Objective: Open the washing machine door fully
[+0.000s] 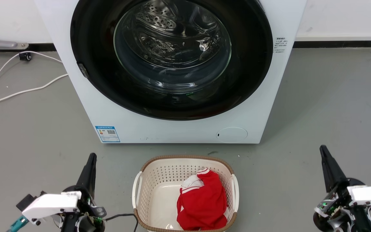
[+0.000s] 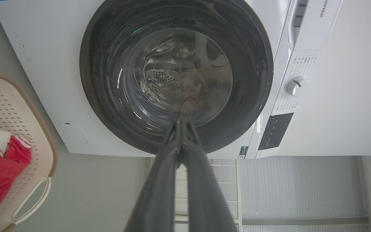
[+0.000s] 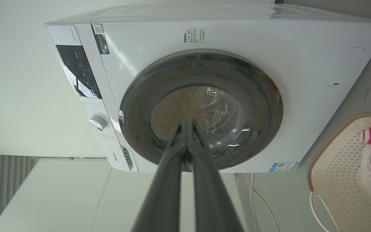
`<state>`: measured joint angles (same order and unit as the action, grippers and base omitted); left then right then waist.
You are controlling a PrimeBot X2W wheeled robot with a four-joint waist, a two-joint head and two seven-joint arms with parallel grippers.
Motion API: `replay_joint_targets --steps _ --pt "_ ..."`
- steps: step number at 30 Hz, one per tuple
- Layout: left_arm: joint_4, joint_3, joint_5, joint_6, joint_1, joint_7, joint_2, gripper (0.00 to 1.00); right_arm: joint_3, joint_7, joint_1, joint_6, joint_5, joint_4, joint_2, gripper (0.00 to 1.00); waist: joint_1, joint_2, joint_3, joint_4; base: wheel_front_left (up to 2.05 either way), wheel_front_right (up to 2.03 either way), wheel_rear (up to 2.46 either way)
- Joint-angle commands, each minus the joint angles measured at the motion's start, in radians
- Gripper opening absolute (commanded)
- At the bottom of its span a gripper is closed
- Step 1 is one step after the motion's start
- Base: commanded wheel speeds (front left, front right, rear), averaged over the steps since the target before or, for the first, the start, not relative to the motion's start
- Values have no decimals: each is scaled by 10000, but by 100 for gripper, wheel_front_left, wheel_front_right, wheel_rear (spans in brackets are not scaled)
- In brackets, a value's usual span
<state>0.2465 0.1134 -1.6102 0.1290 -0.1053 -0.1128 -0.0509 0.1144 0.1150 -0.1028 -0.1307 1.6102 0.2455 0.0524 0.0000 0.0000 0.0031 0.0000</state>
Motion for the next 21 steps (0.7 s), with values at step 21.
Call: replay_joint_targets --steps 21 --pt "-784 -604 1180 -2 -21 896 8 100 -431 -902 311 0 -1880 -700 85 100 0 0 -16 -28 0 0 0"
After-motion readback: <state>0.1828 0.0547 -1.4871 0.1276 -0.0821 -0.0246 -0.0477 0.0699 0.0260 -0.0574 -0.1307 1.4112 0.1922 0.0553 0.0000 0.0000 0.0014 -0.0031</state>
